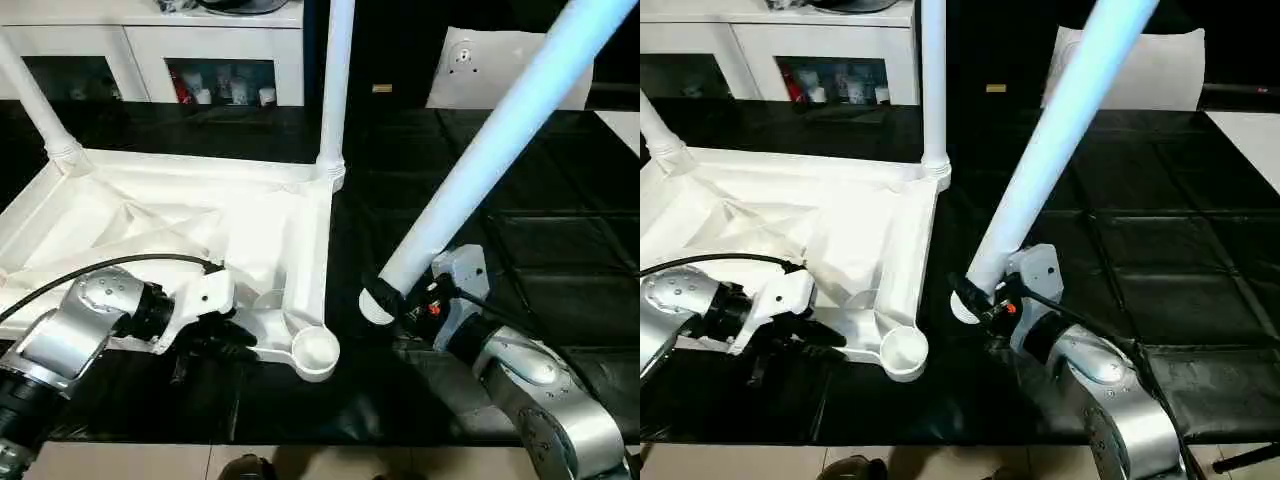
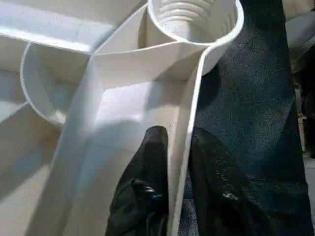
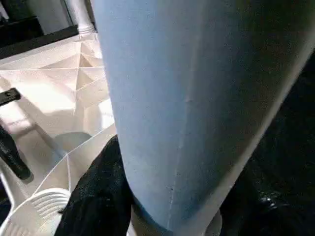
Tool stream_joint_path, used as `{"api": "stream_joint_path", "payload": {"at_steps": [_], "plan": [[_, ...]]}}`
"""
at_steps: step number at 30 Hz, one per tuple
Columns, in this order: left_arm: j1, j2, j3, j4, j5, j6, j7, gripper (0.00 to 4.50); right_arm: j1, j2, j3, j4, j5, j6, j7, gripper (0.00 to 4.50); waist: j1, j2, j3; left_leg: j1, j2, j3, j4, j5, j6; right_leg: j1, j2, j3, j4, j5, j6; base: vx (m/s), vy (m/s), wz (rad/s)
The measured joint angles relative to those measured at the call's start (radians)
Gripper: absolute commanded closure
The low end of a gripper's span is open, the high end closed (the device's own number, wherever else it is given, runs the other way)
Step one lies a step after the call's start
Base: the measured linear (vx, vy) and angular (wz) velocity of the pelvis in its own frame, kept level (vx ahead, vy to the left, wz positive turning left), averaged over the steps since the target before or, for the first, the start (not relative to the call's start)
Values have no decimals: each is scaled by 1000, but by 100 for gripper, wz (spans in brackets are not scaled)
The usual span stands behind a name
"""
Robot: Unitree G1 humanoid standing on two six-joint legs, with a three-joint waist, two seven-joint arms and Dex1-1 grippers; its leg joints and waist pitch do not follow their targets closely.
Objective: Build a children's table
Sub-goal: Insert table leg to table base
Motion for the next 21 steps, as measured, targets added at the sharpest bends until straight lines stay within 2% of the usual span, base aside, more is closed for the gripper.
{"api": "stream_joint_path", "payload": {"at_steps": [4, 7, 9, 12, 17, 21], "plan": [[-1, -28, 7, 4, 7, 4, 40, 424, -11, -3, -1, 0, 0, 0, 0, 259, 2, 1, 0, 0, 0, 1, 0, 0, 0, 0, -1, 0, 0, 0, 0, 0, 0, 0], [-7, -112, 24, 16, 9, 13, 133, 439, -39, 8, -3, 1, 10, 3, -4, 259, 2, 1, 1, 0, 0, 3, 0, 0, 0, -1, -1, 2, 0, 1, 0, 0, 0, 0], [-10, -155, 24, 18, 25, -2, 194, 446, -57, 16, -3, 1, 17, 8, -9, 259, -9, 1, 1, 0, 0, 4, 0, 0, 0, -1, -1, 3, -1, 1, 0, 0, 0, 0], [-8, -163, 24, 18, 37, -18, 231, 450, -67, 15, -14, 2, 20, 11, -11, 259, -24, 1, 1, -1, 2, 4, -1, 0, 0, -2, 2, 3, -1, 1, 1, 0, 0, 0], [-1, -174, 26, 19, 61, -48, 256, 450, -120, 11, -14, 31, 20, 27, -5, 259, -19, 2, 1, -1, 3, 4, -3, 1, 0, -2, 2, 1, -1, 0, 0, 0, 0, 0], [-4, -187, 26, 45, 74, -85, 262, 450, -191, -17, 27, 74, 13, 68, 36, 259, -18, 2, 1, 1, 3, 5, -2, 1, 0, -1, 1, 1, -1, 1, 0, 0, 0, 0]]}}
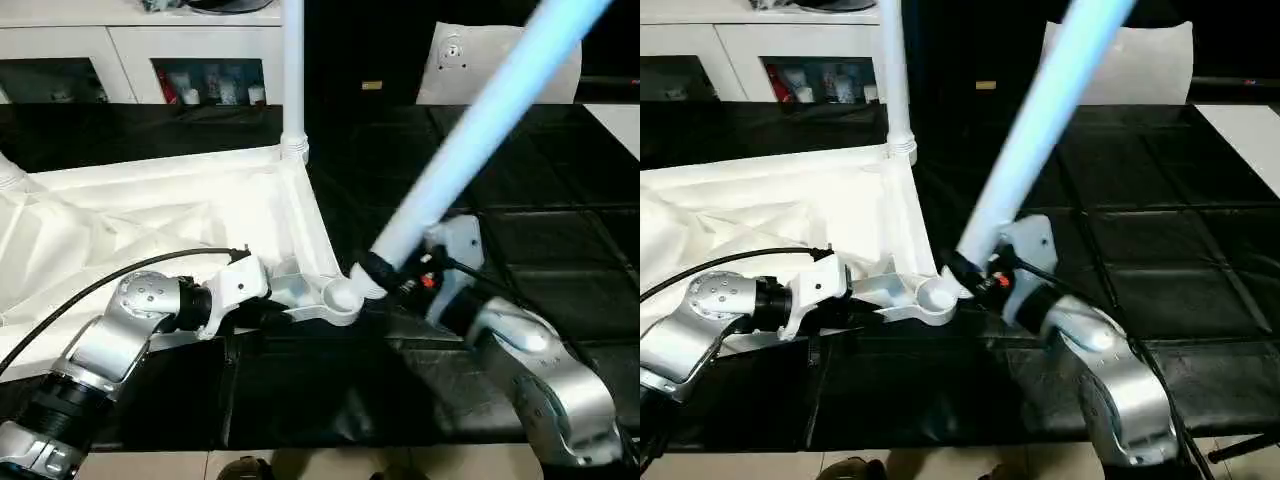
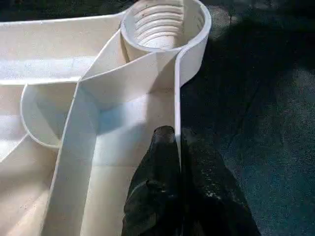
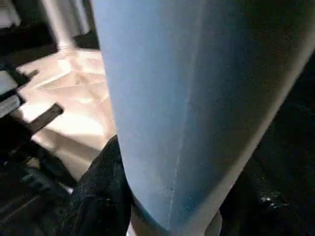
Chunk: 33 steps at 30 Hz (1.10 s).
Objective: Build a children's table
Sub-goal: Insert table leg to table base
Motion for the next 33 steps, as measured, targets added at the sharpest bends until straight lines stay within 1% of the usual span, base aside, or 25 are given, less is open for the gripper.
{"api": "stream_joint_path", "payload": {"at_steps": [3, 8, 10, 19, 25, 29, 33], "plan": [[-4, -10, 0, 17, 3, -20, 4, 450, -57, -20, 37, 70, -24, 11, 36, 259, 0, 0, 0, 1, 0, 1, 0, 0, 0, 1, -1, 0, 0, 1, 0, 0, 0, 0], [-5, -16, 0, 27, 11, -41, 5, 450, -104, -41, 75, 136, -44, 30, 81, 259, 5, -1, 0, 1, 0, 3, 0, 3, 2, 1, -1, 0, 1, 1, 0, 0, 0, 0], [-6, -16, 0, 27, 10, -41, 5, 450, -135, -51, 90, 165, -49, 30, 99, 259, 5, -3, -2, 1, 0, 3, 0, 4, 3, 1, -1, 0, 1, 1, 0, 0, 0, 0], [-6, -17, 1, 27, 10, -41, -2, 450, -165, -30, 95, 212, -65, 17, 123, 259, 6, -6, -3, 1, 1, 5, 0, 5, 4, 0, -2, 1, 1, 1, 0, 0, 0, 0], [-9, -18, 2, 36, 11, -48, -6, 450, -194, -24, 128, 231, -65, 22, 150, 259, 6, -7, -4, 1, 1, 6, 0, 5, 4, 1, -2, 0, 1, 1, 0, 0, 0, 0], [-17, -18, 0, 43, 13, -49, -14, 450, -197, -27, 133, 232, -66, 30, 171, 259, 5, -7, -4, 1, 1, 6, 0, 5, 4, 1, -2, 0, 1, 1, 0, 0, 0, 0], [-18, -18, -1, 44, 14, -49, -19, 450, -213, -40, 150, 236, -78, 29, 187, 259, 6, -8, -5, 1, 1, 6, 0, 5, 4, 1, -2, 0, 2, 1, 0, 0, 0, 0]]}}
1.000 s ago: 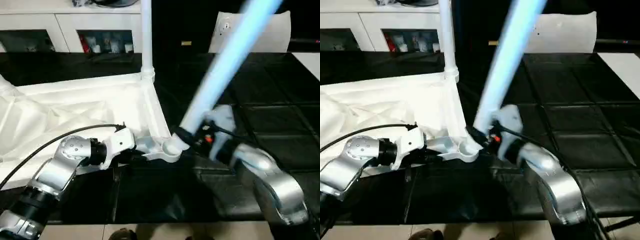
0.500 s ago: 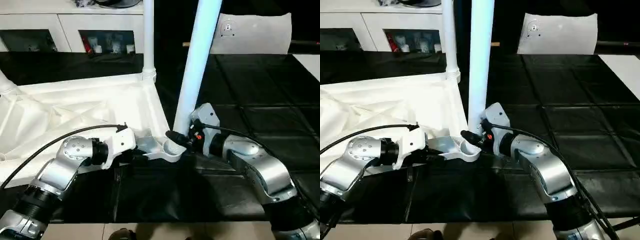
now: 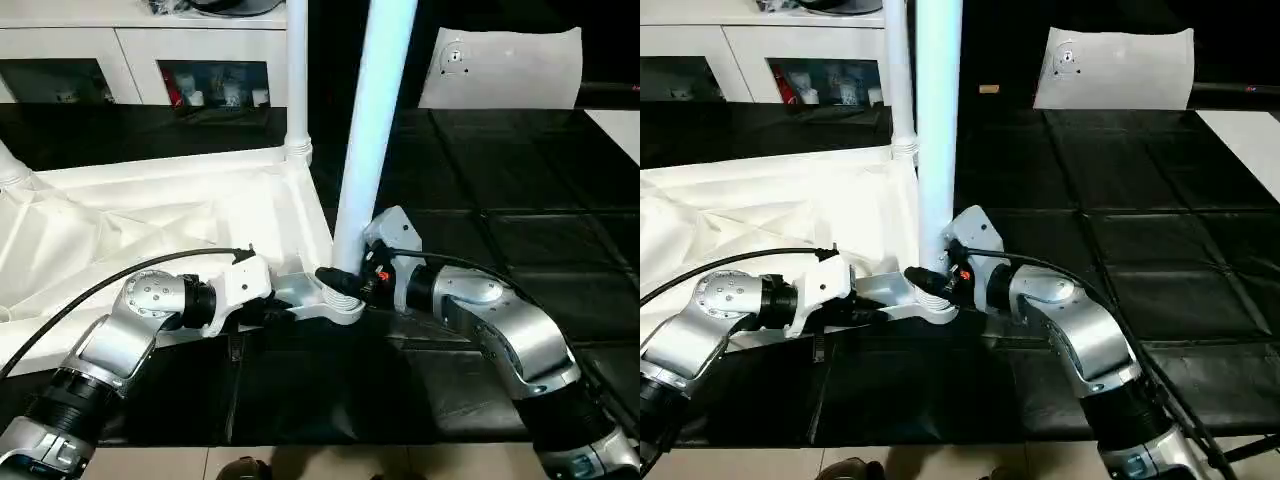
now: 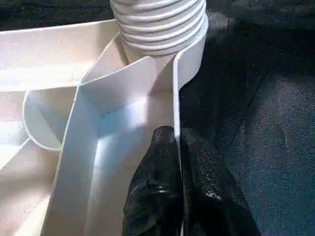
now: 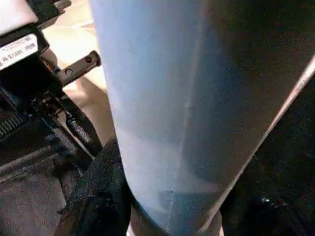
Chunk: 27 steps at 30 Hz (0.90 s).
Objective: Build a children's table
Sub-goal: Insert table leg to table base
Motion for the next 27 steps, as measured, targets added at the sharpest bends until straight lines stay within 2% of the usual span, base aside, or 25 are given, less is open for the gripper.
{"api": "stream_joint_path", "payload": {"at_steps": [10, 20, 27], "plan": [[-2, 1, -2, 1, 11, 0, -13, 450, -26, -37, 12, 26, -3, 15, 48, 259, 1, -11, -7, 0, 0, 0, 0, 0, 0, 0, 0, 0, 0, 0, 0, 0, 0, 0], [-3, 0, -3, 1, 12, 0, -20, 450, -46, -67, 18, 14, -1, 51, 84, 259, 4, -12, -8, 1, 1, 0, 0, 0, 0, 1, 0, 0, 0, 0, 0, 0, 0, 0], [-6, -1, -3, 3, 16, 0, -23, 450, -47, -8, -19, 83, 17, 39, 78, 259, 6, -12, -8, 2, 1, 0, 0, 0, 0, 1, 0, 0, 0, 0, 0, 0, 0, 0]]}}
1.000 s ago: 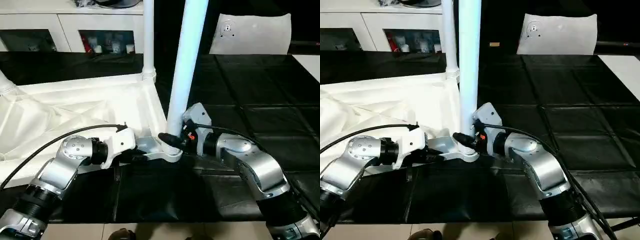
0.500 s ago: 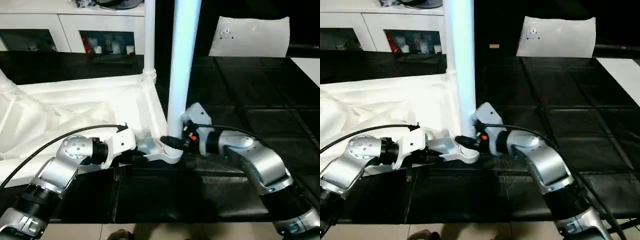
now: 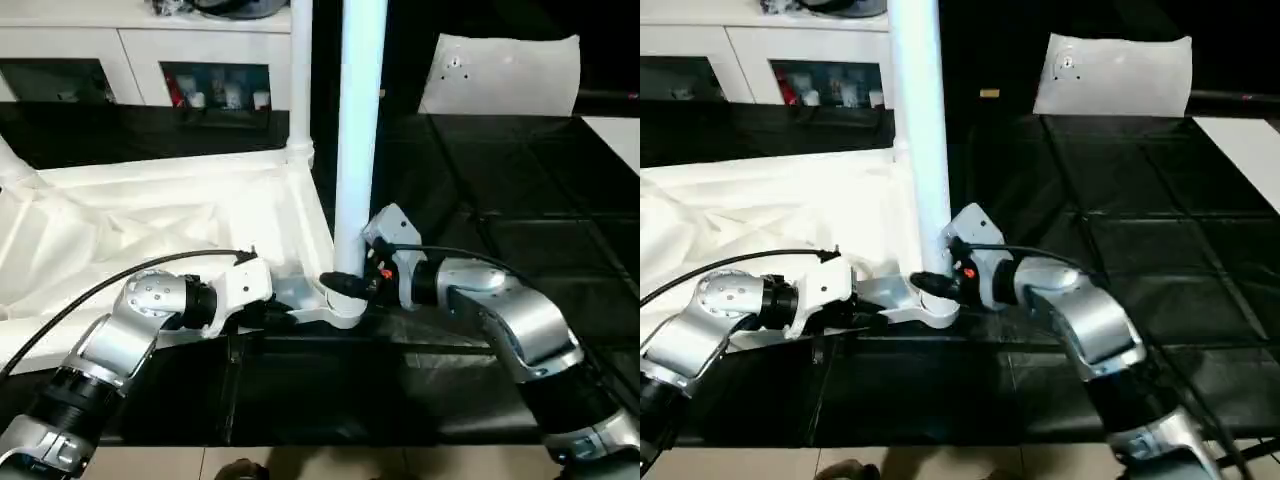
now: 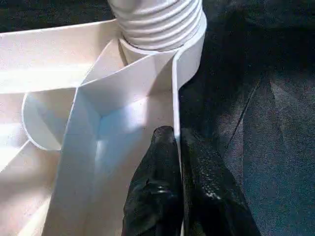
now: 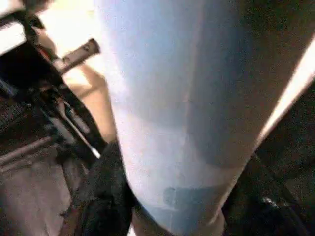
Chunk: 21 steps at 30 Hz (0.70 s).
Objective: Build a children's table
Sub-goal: Insert table leg to table base
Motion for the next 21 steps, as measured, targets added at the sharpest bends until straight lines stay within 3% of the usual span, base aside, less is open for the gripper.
{"api": "stream_joint_path", "payload": {"at_steps": [11, 17, 21], "plan": [[-5, -1, 1, 20, -1, -7, -3, 450, 44, 53, -61, 70, 33, -71, 1, 259, 0, 2, 0, 4, 1, 0, 0, 1, -2, 1, 1, 0, 4, 0, 0, 0, 0, 0], [-3, -19, 4, 25, -1, 3, 11, 450, 114, 107, -130, 88, 70, -134, -42, 259, 9, 11, -2, 4, 0, 0, 0, 1, -2, 2, 0, 1, 4, 0, 0, 0, 0, 0], [-2, -29, 7, 35, -1, 7, 12, 450, 167, 150, -164, 93, 80, -204, -79, 259, 11, 23, -5, 5, 0, 0, -1, 1, -2, 2, 0, 1, 4, 0, -1, 0, 0, 0]]}}
